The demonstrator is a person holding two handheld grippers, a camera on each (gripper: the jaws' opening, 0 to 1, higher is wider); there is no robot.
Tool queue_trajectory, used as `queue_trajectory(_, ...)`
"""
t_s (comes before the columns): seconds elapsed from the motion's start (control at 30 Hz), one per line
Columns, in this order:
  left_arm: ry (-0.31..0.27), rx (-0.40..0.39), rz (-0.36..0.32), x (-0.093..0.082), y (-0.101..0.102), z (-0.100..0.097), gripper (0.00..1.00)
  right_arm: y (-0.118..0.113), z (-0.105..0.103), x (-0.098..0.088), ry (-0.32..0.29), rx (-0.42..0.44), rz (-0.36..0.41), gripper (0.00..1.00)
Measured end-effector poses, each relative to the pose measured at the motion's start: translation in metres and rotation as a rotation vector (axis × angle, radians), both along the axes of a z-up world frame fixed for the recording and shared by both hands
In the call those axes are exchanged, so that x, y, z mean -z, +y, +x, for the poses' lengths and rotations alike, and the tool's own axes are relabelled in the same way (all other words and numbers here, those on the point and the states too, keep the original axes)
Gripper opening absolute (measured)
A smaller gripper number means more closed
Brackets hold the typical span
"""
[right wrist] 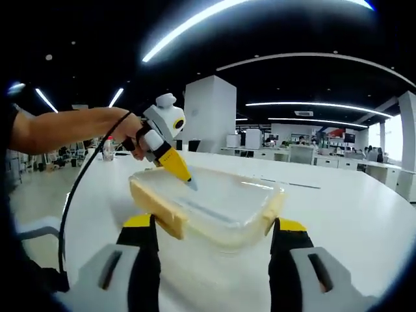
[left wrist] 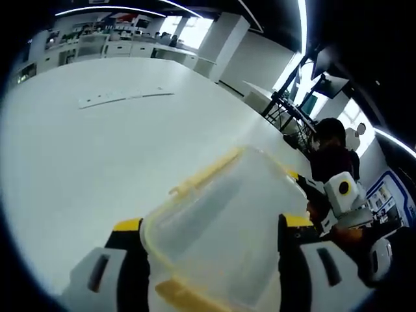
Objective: Snap each plastic latch of the storage box into its locked position after aligning the lid with the box until every specified latch is closed and the lid sits flush.
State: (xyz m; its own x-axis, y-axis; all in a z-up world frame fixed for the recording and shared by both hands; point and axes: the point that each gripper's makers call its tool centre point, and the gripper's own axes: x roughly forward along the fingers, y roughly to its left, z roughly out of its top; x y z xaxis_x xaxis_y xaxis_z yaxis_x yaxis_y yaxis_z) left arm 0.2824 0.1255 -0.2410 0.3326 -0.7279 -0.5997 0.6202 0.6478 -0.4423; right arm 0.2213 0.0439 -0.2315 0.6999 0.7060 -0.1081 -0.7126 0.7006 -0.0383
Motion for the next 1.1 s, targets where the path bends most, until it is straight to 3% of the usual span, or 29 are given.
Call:
queue_trajectory(0.33, -0.002, -0.003, -0.007, 0.006, 0.001, 0.005, 0.81, -0.002, 0.011, -0.005, -0.014, 0.011, -0.008, 0.67)
queue_trajectory(0.67, -0.027, -0.021, -0.033, 0.003, 0.006, 0.013, 0.82, 0.002, -0.006, 0.000, 0.000, 0.003, -0.024, 0.74)
queue_trajectory(0.9, -0.054, -0.025, -0.054, -0.001, 0.008, 0.015, 0.82, 0.014, 0.006, 0.001, 0.022, 0.046, -0.014, 0.90)
queue_trajectory(1.1, -0.073, -0.026, -0.072, -0.003, 0.008, 0.014, 0.82, 0.020, 0.015, -0.001, 0.022, 0.071, 0.009, 0.97)
